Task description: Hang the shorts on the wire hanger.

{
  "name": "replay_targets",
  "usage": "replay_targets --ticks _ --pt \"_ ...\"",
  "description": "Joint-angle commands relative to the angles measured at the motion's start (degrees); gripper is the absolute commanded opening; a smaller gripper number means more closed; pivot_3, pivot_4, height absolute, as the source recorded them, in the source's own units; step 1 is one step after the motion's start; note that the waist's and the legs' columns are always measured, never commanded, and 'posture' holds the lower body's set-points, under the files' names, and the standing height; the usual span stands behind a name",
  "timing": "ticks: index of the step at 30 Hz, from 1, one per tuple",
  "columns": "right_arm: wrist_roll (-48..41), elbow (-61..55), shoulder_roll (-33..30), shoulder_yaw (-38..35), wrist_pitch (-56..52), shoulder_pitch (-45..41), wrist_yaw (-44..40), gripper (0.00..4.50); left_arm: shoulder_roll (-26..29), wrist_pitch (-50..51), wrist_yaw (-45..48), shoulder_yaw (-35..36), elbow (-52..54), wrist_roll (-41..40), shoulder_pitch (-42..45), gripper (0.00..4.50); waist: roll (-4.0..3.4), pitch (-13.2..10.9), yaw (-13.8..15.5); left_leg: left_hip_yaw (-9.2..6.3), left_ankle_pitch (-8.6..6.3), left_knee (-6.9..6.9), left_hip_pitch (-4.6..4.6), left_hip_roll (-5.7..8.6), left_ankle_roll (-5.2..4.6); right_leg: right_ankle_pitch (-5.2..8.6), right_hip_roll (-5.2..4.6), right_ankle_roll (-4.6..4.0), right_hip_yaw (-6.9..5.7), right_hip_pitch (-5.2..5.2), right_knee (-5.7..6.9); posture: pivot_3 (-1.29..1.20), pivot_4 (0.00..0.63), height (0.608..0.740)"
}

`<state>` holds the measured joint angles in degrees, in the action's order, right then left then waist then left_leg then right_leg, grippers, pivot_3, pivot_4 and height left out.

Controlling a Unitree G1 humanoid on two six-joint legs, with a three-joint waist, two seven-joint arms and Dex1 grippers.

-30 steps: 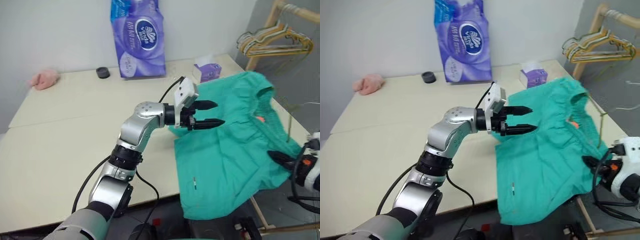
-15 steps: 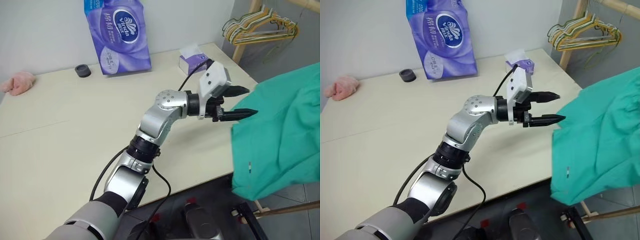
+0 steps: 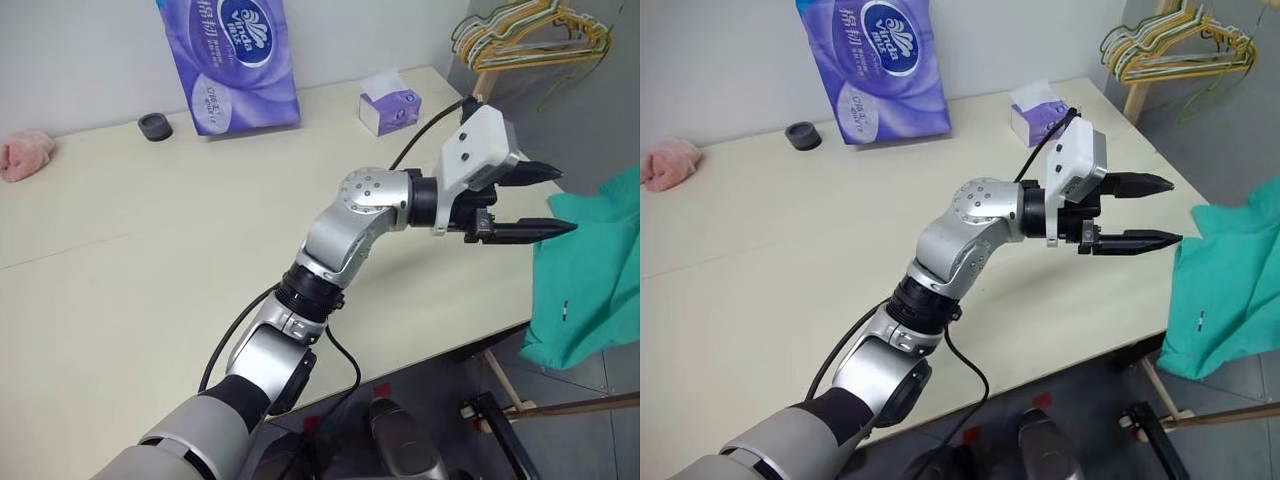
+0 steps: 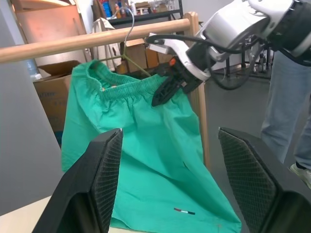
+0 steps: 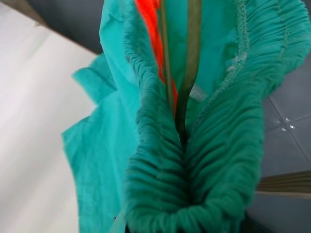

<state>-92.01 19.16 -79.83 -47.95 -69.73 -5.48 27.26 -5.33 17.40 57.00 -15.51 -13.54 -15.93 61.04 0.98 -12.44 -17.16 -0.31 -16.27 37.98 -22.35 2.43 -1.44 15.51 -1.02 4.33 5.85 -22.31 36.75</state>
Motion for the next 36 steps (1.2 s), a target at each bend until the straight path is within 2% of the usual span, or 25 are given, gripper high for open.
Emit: replay_targets --ticks 1,9,20,24,34,36 --pt "6.09 4.09 -2.86 2.74 -1.15 -4.98 -5.78 0.00 -1.55 -1.81 -0.02 -0.25 0.20 -0.41 2.18 3.30 -0.08 -0.11 -0.04 0.00 0.00 -0.01 0.00 -0.01 0.00 0.01 0.00 0.02 0.00 -0.01 0.00 -0.38 0.246 0.740" --pt "20.61 12.82 -3.63 9.85 -3.93 -14.53 -16.03 0.00 -4.46 -2.86 3.24 0.12 -4.13 -2.26 5.81 3.30 -0.26 -0.24 0.10 0.08 -0.01 0.00 0.02 0.00 0.01 0.01 -0.02 0.08 0.07 -0.02 0.03 -0.36 0.239 0.740" --pt "35.31 12.20 -1.29 11.96 -6.18 -20.90 -25.72 0.00 -6.79 -12.06 9.29 1.88 -20.46 -2.15 16.42 3.30 -0.30 -0.22 -0.13 0.21 -0.03 0.00 0.09 0.00 0.01 -0.02 -0.02 0.14 0.19 -0.02 0.04 -0.35 0.215 0.740" --pt "39.47 10.89 -0.31 11.71 -6.66 -22.33 -27.72 1.05 -7.98 -13.78 8.68 2.78 -23.49 -2.50 18.84 3.32 -0.33 -0.20 -0.14 0.24 -0.03 0.00 0.11 0.00 0.00 -0.03 -0.03 0.17 0.23 -0.04 0.09 -0.35 0.204 0.740" --pt "47.14 4.86 1.81 5.47 -11.04 -23.39 -29.13 4.45 -8.86 -15.73 5.86 4.64 -27.35 -2.31 21.35 3.32 -0.40 -0.16 -0.21 0.29 -0.03 0.01 0.11 0.00 0.01 -0.05 -0.04 0.22 0.30 -0.07 0.12 -0.35 0.186 0.740" --pt "48.70 1.27 1.71 3.32 -12.02 -23.85 -28.58 4.48 -8.84 -16.03 5.45 4.86 -27.74 -2.09 21.64 3.32 -0.46 -0.12 -0.22 0.31 -0.03 0.01 0.11 0.00 0.01 -0.06 -0.04 0.23 0.32 -0.10 0.13 -0.35 0.178 0.740"
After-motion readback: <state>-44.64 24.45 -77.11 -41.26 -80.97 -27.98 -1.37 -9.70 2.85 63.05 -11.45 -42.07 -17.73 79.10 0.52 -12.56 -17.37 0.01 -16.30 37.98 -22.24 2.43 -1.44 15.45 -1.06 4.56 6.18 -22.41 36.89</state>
